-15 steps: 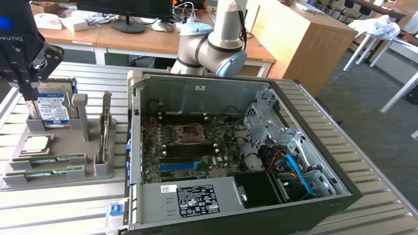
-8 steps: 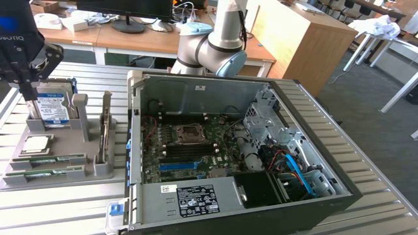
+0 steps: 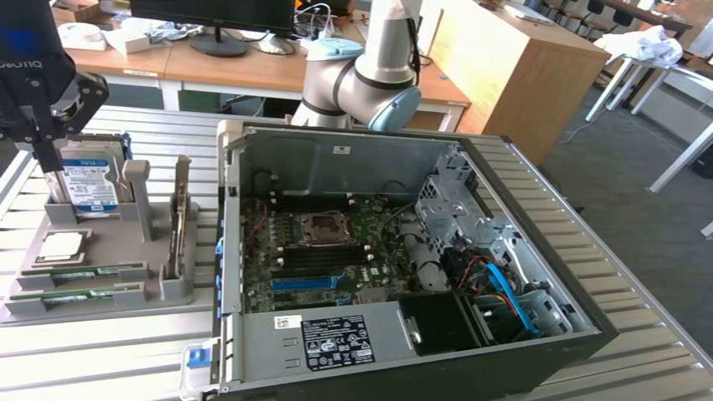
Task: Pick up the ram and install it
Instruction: 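Pick up the ram and move it above insertion slot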
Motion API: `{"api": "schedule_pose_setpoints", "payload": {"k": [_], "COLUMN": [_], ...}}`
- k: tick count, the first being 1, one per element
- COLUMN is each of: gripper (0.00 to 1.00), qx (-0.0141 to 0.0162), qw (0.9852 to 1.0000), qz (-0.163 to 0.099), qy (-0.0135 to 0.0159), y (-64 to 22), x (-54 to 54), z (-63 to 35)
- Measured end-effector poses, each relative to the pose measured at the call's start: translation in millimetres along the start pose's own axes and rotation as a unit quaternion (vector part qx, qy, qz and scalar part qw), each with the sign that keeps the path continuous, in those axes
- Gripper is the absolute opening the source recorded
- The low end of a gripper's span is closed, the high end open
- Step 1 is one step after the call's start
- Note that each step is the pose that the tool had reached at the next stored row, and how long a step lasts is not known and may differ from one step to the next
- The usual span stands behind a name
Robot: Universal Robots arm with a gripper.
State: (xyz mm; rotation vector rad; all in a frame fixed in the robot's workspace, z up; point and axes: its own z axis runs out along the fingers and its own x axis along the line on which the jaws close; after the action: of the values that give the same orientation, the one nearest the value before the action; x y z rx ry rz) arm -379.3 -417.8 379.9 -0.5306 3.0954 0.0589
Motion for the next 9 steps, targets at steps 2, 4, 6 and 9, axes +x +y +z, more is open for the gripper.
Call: {"api": "schedule_pose_setpoints", "payload": {"k": [2, 4, 6, 9], "gripper": [0.10, 0.10, 0.10, 0.10], "qx": [0.0000, 0.0000, 0.0000, -0.0001], "qw": [0.9999, 0.9996, 0.9990, 0.9978], "qz": [-0.014, -0.029, -0.044, -0.066], "qy": [0.0005, 0.0011, 0.0017, 0.0026], "y": [0.0, 0.0, 0.0, 0.0], "x": [0.0, 0.0, 0.0, 0.0], "z": [0.0, 0.0, 0.0, 0.0]}}
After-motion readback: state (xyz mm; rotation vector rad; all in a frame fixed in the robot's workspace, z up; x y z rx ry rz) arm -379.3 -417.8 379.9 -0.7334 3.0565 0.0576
